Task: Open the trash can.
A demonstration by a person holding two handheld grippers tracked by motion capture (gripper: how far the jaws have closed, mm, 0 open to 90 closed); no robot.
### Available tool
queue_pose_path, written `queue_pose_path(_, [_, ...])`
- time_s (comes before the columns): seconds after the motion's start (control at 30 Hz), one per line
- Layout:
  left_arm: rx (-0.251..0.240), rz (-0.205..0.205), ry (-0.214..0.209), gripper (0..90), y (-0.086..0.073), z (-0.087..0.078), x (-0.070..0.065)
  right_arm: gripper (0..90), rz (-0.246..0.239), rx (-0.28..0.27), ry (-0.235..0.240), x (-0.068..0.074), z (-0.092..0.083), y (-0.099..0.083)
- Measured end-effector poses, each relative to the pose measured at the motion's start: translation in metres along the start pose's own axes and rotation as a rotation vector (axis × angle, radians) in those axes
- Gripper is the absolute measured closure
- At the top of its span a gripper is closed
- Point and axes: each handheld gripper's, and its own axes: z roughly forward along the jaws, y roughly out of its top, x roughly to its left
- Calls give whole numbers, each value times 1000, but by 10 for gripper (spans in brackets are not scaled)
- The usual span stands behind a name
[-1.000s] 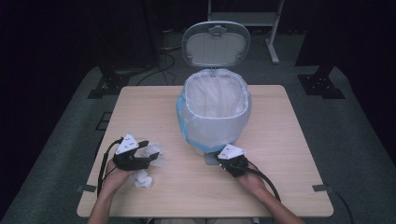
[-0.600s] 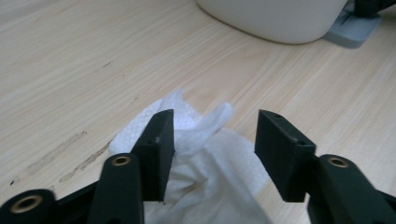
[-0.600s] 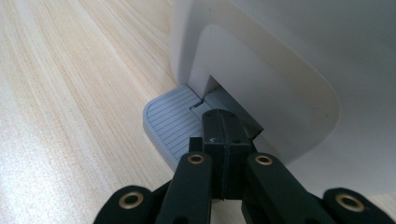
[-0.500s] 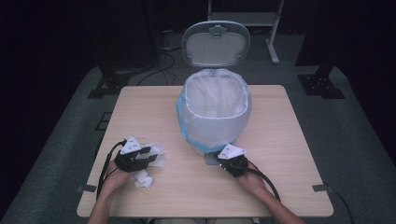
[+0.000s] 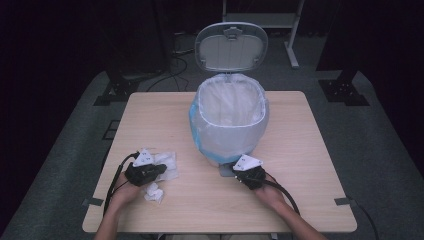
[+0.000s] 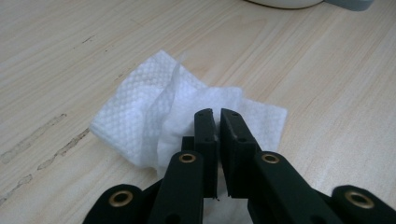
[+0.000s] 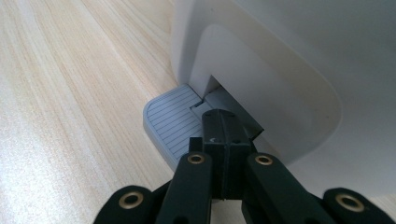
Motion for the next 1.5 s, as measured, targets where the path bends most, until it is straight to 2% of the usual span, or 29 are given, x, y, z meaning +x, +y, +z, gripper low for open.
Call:
queue_pose_path(0.37, [-83,-39,-21,878,5,-13,2,900,1,0,1,0,0,0])
queue_pose_path(0.67, [-147,-45,-35,878,14,-29,3,900,3,0,2,0,0,0])
queue_pose_path(0.73, [-137,-33,-25,878,16,-31,3,900,3,1,1,0,0,0])
queue_pose_path(1.13, [-172,-28,-47,876,27,-46,1,900,7,0,1,0,0,0])
queue_pose_path(1.5, [-191,-2,-61,876,44,-62,-2,900,12,2,1,0,0,0])
